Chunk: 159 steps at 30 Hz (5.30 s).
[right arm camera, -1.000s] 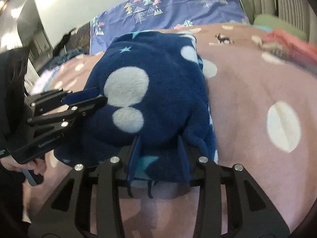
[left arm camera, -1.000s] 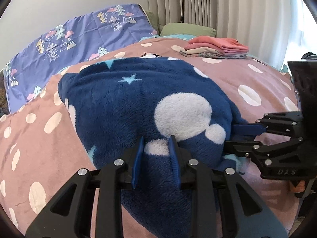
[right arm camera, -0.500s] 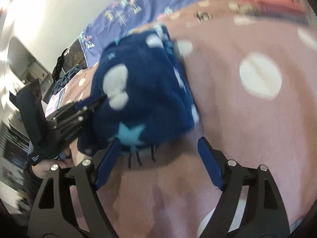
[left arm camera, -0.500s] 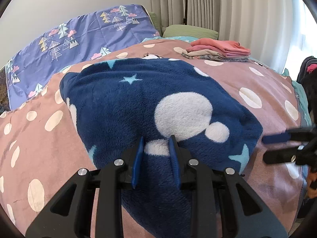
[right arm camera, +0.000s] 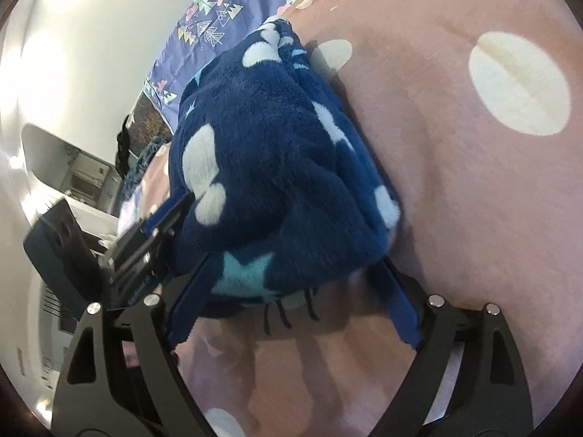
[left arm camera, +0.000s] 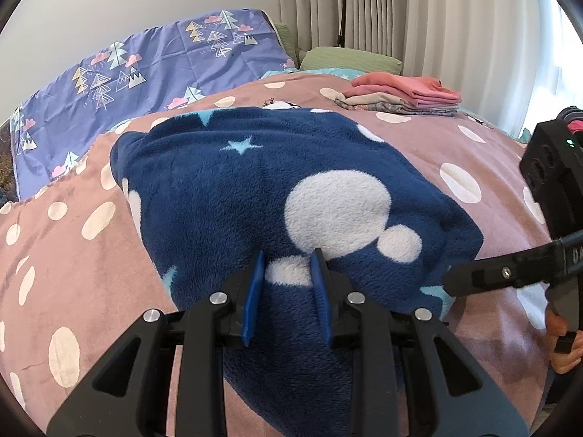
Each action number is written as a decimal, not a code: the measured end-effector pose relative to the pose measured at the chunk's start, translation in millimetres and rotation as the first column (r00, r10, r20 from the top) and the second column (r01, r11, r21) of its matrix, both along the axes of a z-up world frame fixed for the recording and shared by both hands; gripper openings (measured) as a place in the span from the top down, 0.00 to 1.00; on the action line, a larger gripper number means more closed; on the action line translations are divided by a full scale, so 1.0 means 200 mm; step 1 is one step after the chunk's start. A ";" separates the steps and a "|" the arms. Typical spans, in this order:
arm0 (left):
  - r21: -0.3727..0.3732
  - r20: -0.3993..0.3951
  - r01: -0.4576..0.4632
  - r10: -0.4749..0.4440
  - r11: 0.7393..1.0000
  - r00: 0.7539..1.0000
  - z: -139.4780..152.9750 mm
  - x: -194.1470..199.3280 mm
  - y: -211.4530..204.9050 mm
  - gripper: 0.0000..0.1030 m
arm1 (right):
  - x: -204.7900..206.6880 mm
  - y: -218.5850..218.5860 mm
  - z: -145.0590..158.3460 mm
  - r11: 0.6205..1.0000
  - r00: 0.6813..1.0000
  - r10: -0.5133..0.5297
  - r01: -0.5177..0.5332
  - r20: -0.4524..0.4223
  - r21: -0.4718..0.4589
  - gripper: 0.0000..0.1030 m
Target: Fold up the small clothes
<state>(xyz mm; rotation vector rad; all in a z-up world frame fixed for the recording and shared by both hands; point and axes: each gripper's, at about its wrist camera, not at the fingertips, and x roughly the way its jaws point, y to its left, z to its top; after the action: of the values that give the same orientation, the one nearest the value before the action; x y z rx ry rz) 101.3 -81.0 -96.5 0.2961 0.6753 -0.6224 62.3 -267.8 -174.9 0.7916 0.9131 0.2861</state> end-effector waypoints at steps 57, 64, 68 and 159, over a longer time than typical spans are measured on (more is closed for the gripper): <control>-0.097 -0.090 -0.051 0.043 0.994 0.995 -0.13 0.51 0.06 0.96 | 0.16 0.09 -0.05 0.990 0.992 -0.124 0.124 -0.004 0.060 0.12; -0.048 -0.103 -0.035 0.030 0.998 0.994 0.01 0.51 0.05 0.96 | 0.15 0.07 -0.06 0.992 0.994 -0.109 0.108 -0.002 0.070 0.12; -0.252 -0.105 -0.014 -0.013 0.968 0.994 0.21 0.51 0.12 0.79 | 0.14 0.07 -0.05 0.992 0.995 -0.103 0.101 0.014 0.074 0.12; -0.130 0.265 -0.604 0.615 0.786 0.743 0.59 -0.23 0.56 0.01 | 0.07 0.44 0.77 0.767 0.851 0.177 0.195 0.494 -0.611 0.02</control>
<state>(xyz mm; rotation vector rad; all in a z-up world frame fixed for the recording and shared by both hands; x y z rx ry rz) 54.7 31.0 21.6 0.1122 0.4294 0.0512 76.6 -180.7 -20.0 0.0435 0.4168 0.1449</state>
